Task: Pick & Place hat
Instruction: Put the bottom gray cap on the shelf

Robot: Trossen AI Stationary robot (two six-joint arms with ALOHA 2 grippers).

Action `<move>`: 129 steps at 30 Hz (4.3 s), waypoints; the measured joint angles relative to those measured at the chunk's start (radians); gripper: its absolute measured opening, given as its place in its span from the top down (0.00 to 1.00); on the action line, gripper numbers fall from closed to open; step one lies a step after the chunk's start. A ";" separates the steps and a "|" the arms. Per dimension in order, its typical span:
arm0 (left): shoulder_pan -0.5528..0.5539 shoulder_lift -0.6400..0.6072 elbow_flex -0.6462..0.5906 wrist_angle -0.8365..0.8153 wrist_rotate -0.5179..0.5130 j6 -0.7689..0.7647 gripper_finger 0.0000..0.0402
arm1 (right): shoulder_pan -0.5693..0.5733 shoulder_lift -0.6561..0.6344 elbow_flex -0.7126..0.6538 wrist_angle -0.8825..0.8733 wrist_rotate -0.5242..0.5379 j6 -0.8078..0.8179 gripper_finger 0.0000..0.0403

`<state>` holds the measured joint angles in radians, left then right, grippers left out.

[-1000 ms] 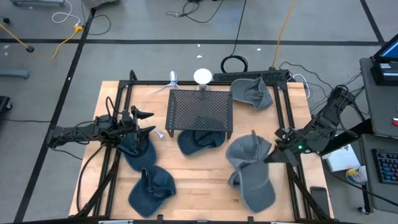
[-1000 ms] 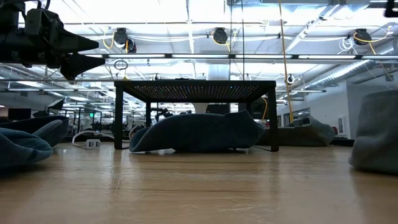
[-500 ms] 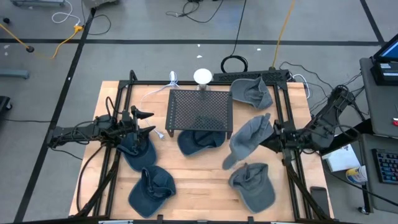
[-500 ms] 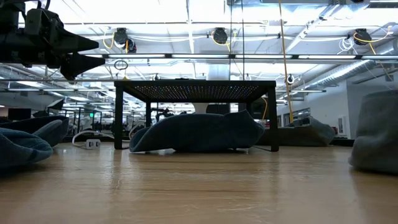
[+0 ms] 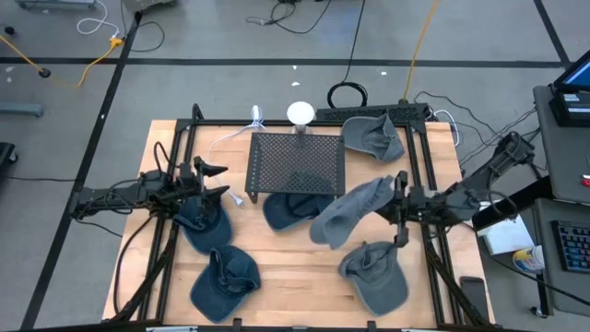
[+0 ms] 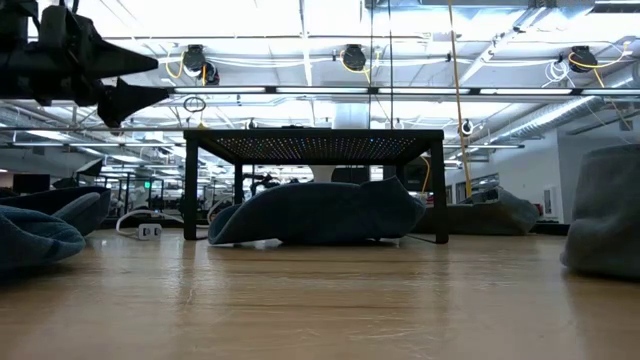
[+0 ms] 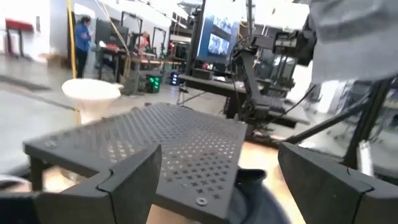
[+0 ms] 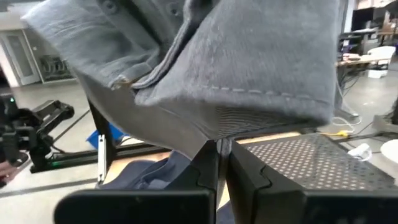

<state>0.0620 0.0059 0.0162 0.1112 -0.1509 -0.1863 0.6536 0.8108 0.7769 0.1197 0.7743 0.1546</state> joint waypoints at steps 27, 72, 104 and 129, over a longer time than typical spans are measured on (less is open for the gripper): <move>0.000 0.363 0.692 -0.404 0.081 -0.343 0.18 | -0.409 0.316 0.161 0.259 -0.490 -0.359 0.99; -0.053 1.343 1.757 -0.808 0.209 -0.242 0.18 | -0.662 0.516 0.613 -0.298 -0.488 -0.323 0.99; -0.055 1.398 1.756 -0.812 0.228 -0.328 0.95 | -0.671 0.516 0.613 -0.331 -0.491 -0.304 0.98; 0.092 1.316 1.757 -1.120 -0.024 -0.388 0.96 | -0.551 0.346 0.613 -0.621 -0.673 0.055 0.51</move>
<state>0.1539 1.3220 1.7729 -1.0088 -0.1749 -0.5741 0.1025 1.1566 1.3899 -0.5012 0.1009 0.2092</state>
